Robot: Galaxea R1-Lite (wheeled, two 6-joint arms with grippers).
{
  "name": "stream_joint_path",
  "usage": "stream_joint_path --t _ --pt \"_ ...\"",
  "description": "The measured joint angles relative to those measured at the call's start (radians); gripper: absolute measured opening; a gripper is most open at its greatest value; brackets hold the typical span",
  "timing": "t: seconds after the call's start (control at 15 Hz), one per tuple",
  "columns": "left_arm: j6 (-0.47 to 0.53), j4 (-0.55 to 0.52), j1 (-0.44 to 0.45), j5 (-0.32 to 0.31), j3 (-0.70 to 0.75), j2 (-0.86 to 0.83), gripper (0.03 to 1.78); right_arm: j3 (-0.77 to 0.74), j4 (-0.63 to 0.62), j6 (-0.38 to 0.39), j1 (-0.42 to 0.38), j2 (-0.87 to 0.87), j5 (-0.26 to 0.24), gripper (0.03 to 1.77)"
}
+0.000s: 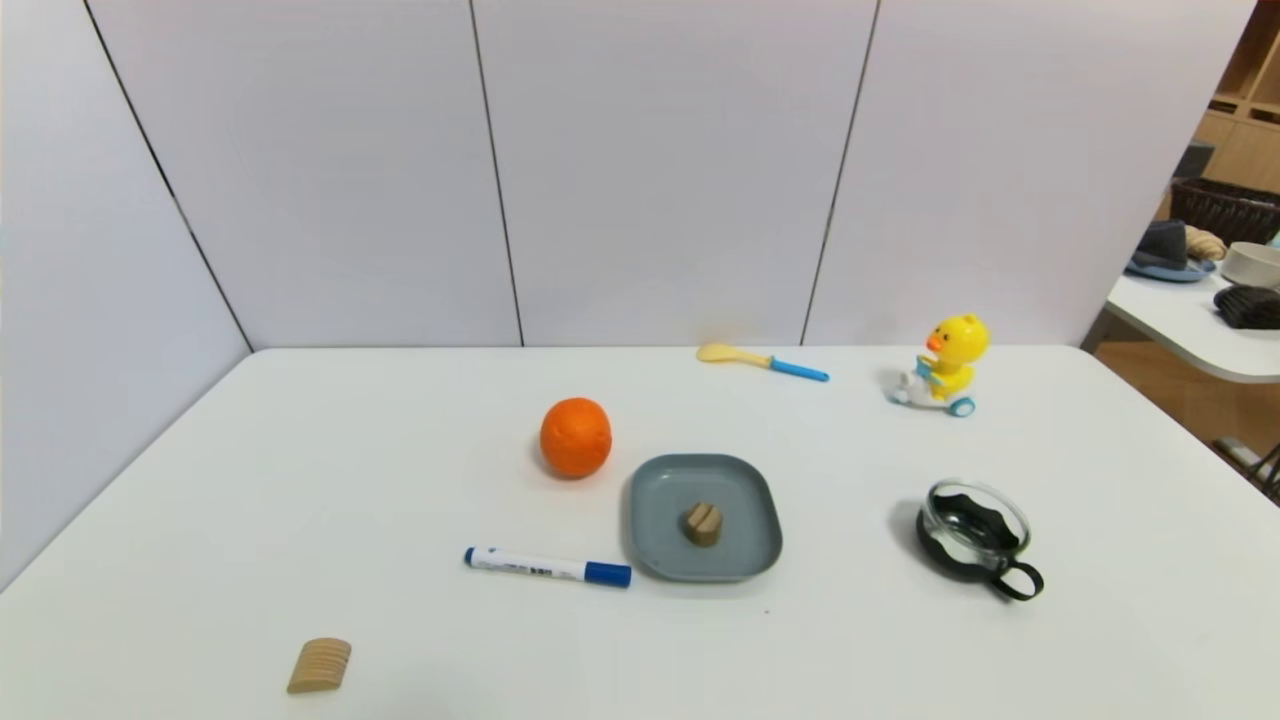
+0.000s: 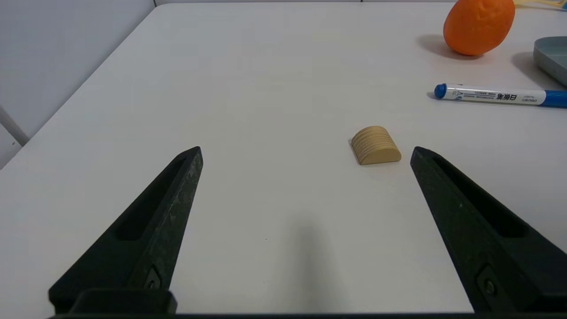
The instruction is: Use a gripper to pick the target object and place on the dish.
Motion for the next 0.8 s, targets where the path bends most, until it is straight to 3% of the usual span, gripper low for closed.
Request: stream_joint_path --t 0.8 --pt "0.0 0.0 0.0 0.0 0.0 0.0 1.69 0.0 0.001 -0.005 0.0 0.0 0.003 1.71"
